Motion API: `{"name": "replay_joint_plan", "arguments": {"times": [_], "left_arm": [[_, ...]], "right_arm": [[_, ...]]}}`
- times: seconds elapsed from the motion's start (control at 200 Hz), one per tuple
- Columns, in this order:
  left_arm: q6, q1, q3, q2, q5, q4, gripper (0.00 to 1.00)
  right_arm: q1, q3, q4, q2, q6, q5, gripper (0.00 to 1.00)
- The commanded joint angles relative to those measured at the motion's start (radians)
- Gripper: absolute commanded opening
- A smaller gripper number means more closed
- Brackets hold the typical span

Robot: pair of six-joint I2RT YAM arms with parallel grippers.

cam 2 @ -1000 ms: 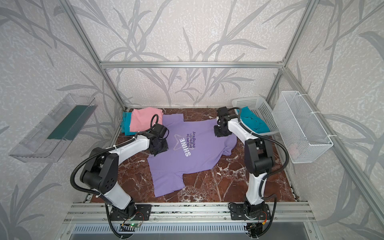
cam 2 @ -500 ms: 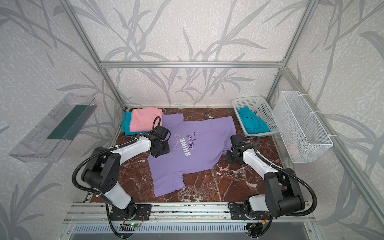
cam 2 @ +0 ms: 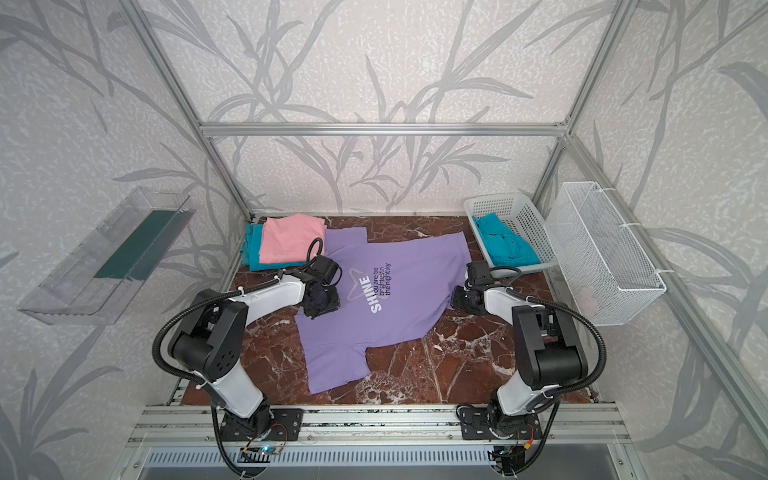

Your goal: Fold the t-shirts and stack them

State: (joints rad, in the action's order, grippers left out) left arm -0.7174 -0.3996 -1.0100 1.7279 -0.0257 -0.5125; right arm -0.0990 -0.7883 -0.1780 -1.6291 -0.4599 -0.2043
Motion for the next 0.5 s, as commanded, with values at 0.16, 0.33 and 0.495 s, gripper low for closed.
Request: {"name": "replay_joint_plan", "arguments": {"times": [0.16, 0.33, 0.495], "left_arm": [[-0.003, -0.004, -0.004, 0.013, -0.008, 0.008, 0.36], [0.004, -0.004, -0.007, -0.005, -0.013, 0.009, 0.36], [0.022, 0.001, -0.009, 0.021, -0.022, -0.007, 0.36]], "right_arm": [[0.010, -0.145, -0.344, 0.092, 0.045, 0.059, 0.00], [0.061, -0.233, -0.525, 0.175, 0.031, -0.031, 0.00], [0.090, -0.242, -0.601, 0.208, 0.019, -0.146, 0.06]]}}
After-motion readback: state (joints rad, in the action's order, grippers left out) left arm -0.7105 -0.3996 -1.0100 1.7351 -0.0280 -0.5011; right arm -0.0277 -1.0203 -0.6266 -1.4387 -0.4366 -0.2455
